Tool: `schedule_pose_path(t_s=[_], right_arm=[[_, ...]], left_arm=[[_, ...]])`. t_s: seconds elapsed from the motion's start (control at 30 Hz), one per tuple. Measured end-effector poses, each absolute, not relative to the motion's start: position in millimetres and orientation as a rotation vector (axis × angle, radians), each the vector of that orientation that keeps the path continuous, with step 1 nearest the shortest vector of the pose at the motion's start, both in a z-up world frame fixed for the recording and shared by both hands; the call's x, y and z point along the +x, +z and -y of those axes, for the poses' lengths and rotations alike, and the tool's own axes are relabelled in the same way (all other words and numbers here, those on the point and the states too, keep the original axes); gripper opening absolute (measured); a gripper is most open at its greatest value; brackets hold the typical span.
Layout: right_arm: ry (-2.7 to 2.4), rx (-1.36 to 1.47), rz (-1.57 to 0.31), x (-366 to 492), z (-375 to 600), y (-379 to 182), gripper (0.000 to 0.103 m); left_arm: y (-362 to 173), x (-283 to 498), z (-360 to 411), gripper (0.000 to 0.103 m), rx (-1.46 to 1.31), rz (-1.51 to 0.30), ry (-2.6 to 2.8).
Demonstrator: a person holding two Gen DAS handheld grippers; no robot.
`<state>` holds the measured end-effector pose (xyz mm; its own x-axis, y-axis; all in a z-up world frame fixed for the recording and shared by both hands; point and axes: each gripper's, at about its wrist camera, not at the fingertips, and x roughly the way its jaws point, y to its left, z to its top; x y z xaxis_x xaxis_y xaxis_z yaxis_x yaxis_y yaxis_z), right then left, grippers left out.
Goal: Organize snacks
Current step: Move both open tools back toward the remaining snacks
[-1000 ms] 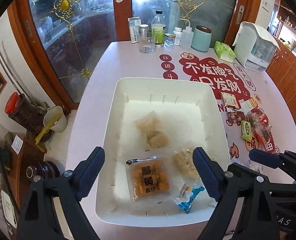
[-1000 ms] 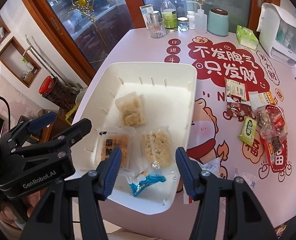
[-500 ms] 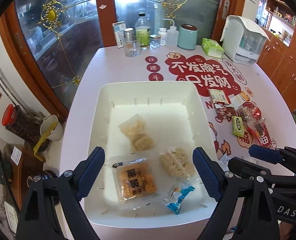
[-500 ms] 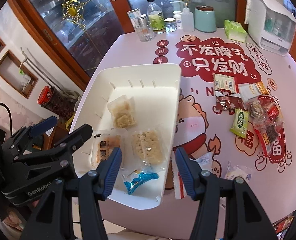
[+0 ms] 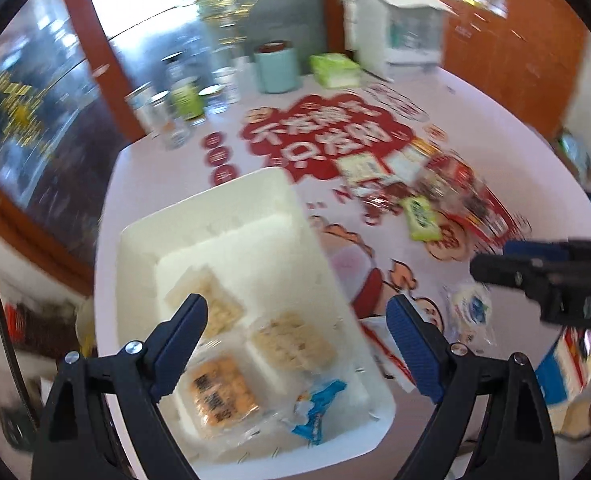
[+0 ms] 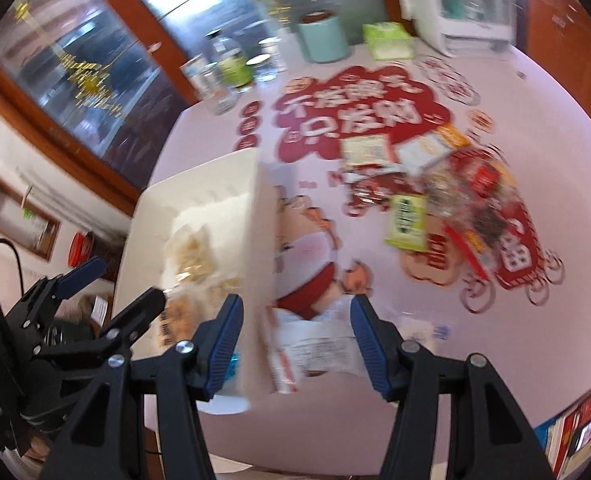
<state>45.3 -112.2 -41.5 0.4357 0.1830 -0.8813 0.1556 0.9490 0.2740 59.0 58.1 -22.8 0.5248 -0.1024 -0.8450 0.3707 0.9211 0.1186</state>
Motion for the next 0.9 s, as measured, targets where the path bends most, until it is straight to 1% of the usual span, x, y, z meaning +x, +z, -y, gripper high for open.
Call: schedule_pose_path(t_s=[0.2, 0.47, 0.57, 0.77, 0.87, 0.9], right_arm=[[-0.06, 0.4, -1.168, 33.6, 154.6, -63.3, 0.056], [-0.111, 0.49, -1.289, 20.0, 187.3, -116.8, 0.056], [-0.109, 0.51, -1.326, 18.7, 190.0, -132.4, 0.056], [-0.107, 0.514, -1.383, 21.5, 185.7, -154.8, 0.056], [-0.102, 0.525, -1.385, 23.3, 184.6, -163.9, 0.062], [-0.102, 0.527, -1.386, 23.8, 184.7, -164.9, 0.062]], left_arm=[[-41.9, 58.9, -6.6, 0.09, 0.527, -1.013, -0.511], [-90.5, 43.3, 53.3, 0.09, 0.885, -1.067, -0.72], [-109.6, 43.4, 64.3, 0.09, 0.946, -1.112, -0.747], [-133.7, 54.9, 71.0, 0.09, 0.977, -1.201, -0.749], [-143.3, 61.8, 72.2, 0.09, 0.977, -1.249, -0.738], [-145.7, 63.1, 73.0, 0.09, 0.979, -1.26, -0.736]])
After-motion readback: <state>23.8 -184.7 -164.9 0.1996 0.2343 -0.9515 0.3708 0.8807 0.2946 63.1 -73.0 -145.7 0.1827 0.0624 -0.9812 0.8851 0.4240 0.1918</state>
